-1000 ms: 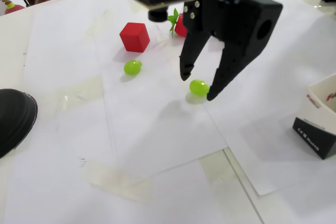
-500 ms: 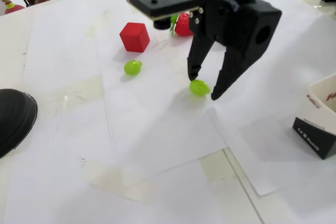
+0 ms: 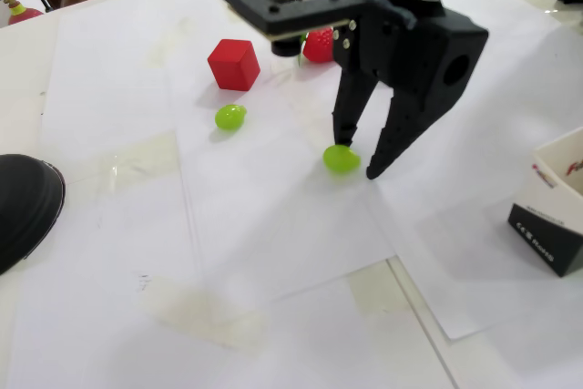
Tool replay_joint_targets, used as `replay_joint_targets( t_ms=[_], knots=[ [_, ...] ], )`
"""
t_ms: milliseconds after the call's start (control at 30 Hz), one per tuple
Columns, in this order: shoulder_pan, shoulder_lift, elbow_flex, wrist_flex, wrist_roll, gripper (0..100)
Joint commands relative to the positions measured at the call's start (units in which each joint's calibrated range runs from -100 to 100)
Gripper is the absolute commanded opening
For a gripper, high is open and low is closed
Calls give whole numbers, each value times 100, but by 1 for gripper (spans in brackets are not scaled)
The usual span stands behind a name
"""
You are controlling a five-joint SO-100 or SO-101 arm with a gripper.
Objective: Pick up the grapes and place them in the box.
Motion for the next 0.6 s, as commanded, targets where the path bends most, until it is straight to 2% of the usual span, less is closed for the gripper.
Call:
replay_joint_targets(
  t_ms=[0,233,467,567],
  knots=[
    [47,-146,-12,-80,-44,10],
    [3,-232,-12,-88,-20,9],
    [-100,-258,-93,-579,39,22],
    [-93,-51,-84,-889,-20,23]
  ],
)
